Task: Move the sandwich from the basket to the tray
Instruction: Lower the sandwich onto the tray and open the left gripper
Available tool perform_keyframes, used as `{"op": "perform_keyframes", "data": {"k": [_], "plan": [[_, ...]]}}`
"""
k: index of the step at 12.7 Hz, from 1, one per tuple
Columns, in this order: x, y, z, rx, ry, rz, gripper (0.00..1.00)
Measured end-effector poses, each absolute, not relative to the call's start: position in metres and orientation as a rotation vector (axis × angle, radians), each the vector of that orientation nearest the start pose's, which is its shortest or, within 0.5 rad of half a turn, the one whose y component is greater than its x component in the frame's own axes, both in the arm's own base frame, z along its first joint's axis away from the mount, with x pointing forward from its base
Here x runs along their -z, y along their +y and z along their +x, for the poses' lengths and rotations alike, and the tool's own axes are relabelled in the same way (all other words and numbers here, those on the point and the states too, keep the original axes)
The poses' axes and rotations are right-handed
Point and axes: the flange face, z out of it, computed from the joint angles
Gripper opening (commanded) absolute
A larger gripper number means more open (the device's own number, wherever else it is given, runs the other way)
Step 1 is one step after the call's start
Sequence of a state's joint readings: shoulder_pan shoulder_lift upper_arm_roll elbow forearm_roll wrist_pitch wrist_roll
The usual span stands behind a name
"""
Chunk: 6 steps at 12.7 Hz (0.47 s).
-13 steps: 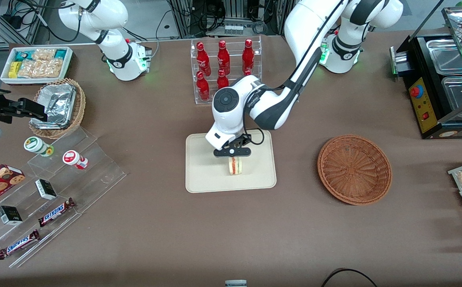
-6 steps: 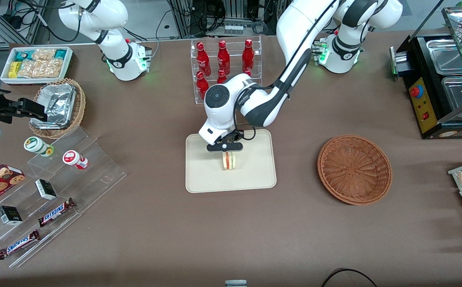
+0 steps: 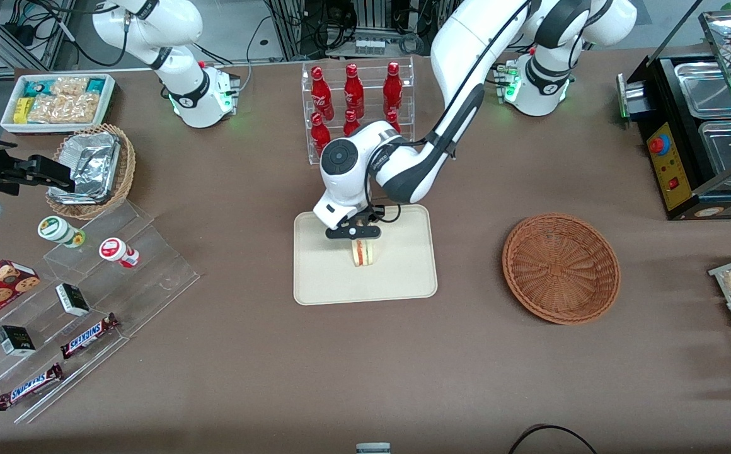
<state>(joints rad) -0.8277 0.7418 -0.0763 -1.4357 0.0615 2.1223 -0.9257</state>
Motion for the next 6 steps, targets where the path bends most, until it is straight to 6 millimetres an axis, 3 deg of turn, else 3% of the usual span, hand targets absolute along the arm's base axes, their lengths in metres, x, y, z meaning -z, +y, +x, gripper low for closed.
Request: {"op": "perform_keyframes", "data": {"k": [3,6], "plan": [[-0.268,-0.559,0.466,-0.006,-0.029,-3.128,1.0],[-0.306,-0.554,0.476,0.024,-0.053,-3.129,1.0]]}}
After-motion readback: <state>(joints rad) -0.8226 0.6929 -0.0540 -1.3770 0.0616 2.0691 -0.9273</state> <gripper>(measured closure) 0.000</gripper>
